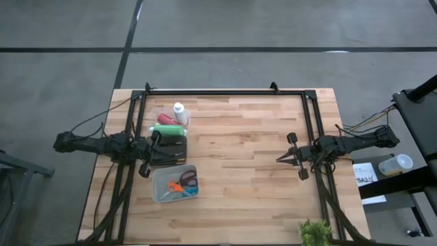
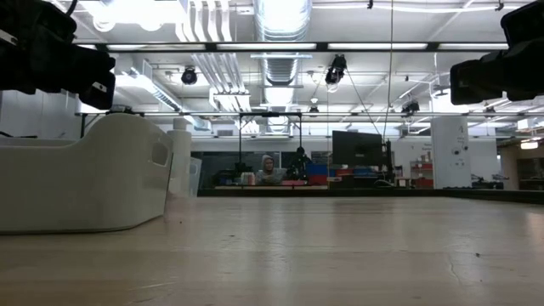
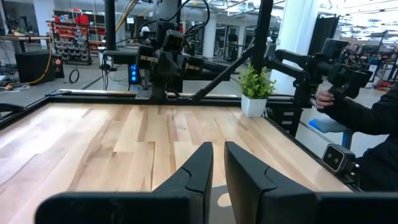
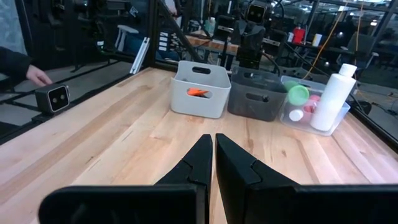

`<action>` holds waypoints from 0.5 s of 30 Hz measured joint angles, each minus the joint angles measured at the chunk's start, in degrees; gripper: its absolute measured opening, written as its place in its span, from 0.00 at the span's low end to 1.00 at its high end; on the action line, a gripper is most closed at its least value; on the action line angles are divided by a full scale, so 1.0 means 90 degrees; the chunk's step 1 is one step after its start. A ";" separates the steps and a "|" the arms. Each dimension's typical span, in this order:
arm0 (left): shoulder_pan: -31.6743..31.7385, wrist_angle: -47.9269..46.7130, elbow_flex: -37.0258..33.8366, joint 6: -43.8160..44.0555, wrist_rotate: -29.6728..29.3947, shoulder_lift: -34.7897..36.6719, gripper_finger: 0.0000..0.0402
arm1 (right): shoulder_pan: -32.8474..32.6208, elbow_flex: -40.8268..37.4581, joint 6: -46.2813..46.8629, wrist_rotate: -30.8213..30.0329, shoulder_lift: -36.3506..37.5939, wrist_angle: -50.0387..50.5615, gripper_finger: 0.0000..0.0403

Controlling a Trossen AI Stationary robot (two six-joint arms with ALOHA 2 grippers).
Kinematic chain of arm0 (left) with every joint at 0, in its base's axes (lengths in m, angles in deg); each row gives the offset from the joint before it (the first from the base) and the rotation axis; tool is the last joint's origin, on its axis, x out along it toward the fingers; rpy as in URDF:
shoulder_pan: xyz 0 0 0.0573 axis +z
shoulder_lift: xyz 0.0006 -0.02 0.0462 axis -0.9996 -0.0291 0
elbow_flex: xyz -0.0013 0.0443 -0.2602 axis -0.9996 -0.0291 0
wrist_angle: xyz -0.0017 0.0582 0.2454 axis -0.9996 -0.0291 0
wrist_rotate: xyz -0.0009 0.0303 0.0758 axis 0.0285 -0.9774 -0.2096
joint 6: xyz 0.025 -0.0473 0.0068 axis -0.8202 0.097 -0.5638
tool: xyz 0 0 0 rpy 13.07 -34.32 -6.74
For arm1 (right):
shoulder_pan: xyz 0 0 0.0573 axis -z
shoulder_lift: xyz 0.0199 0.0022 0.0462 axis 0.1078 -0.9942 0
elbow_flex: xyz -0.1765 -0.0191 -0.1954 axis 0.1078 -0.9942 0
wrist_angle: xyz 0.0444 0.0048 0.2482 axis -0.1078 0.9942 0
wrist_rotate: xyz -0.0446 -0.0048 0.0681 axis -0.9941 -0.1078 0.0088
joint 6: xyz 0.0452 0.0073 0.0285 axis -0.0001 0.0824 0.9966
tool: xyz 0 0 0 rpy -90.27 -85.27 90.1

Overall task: Pick & Place Paint Supplies
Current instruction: Return to Home Position

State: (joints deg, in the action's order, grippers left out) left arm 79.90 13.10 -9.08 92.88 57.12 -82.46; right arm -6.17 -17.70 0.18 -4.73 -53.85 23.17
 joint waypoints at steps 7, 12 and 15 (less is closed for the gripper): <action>0.0000 0.0000 -0.0002 0.0000 0.0000 0.0000 0.13 | 0.0000 0.0000 0.0024 0.0000 0.0000 0.0002 0.04; 0.0000 0.0001 -0.0005 0.0000 0.0002 0.0000 0.13 | 0.0000 0.0000 0.0140 0.0000 0.0000 0.0002 0.04; 0.0000 0.0003 -0.0005 0.0000 0.0000 0.0000 0.13 | 0.0000 0.0000 0.0141 -0.0001 0.0000 0.0000 0.04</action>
State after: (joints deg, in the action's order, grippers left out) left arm 79.90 13.12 -9.12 92.88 57.12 -82.46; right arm -6.17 -17.70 1.45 -4.74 -53.85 23.17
